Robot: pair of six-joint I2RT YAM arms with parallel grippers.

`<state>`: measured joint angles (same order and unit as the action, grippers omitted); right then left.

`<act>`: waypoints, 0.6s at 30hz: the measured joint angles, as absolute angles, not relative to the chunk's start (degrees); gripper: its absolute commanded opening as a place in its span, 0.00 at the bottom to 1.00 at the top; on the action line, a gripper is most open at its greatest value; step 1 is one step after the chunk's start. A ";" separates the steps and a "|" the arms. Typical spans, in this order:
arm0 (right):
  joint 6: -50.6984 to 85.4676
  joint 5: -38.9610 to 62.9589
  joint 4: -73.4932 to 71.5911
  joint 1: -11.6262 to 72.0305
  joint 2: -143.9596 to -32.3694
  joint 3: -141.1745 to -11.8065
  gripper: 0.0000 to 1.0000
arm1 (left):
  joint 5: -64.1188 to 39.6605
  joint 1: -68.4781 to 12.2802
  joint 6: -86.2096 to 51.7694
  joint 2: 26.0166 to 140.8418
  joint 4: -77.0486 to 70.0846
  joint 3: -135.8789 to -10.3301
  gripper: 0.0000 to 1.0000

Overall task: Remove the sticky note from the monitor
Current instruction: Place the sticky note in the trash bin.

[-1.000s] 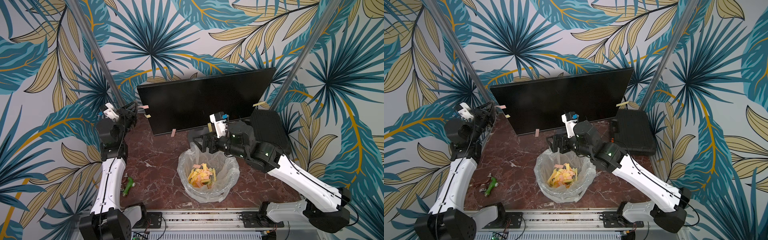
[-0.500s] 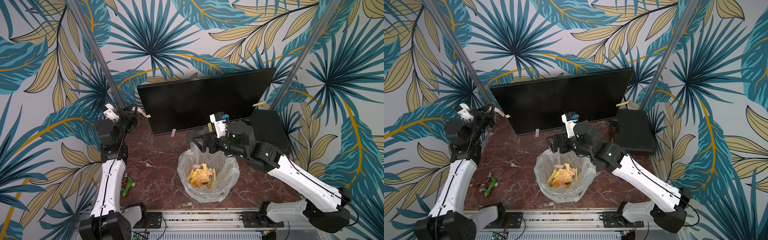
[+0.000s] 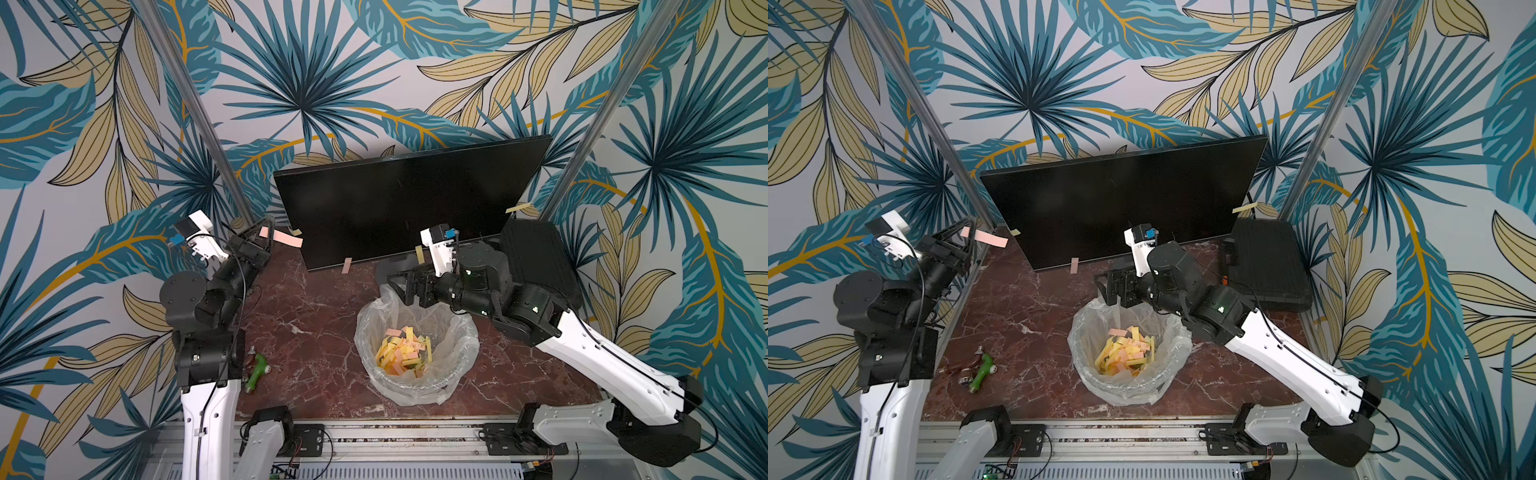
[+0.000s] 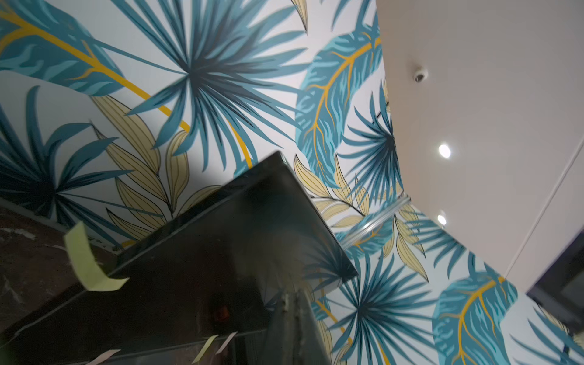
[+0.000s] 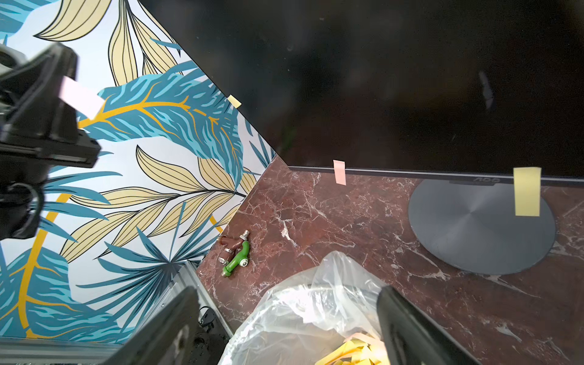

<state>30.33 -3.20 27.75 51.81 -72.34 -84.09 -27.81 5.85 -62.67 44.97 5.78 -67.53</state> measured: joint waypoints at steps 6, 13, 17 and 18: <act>29.19 -6.04 30.30 51.81 -68.90 -83.61 0.91 | -22.79 -15.70 -51.33 45.45 14.96 -72.53 0.00; 28.93 -10.33 34.09 51.86 -62.96 -80.20 0.92 | -9.47 -41.32 -40.14 53.82 22.68 -72.69 0.00; 29.36 -12.27 36.03 51.86 -60.18 -78.48 0.92 | -2.50 -50.28 -35.29 59.96 25.56 -72.69 0.00; 29.45 -12.67 36.40 51.86 -59.66 -78.06 0.92 | -1.06 -51.96 -34.15 61.19 26.13 -72.69 0.00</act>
<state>29.45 -12.67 36.40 51.86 -59.66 -78.06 -1.06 -51.96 -34.15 61.19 26.13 -72.69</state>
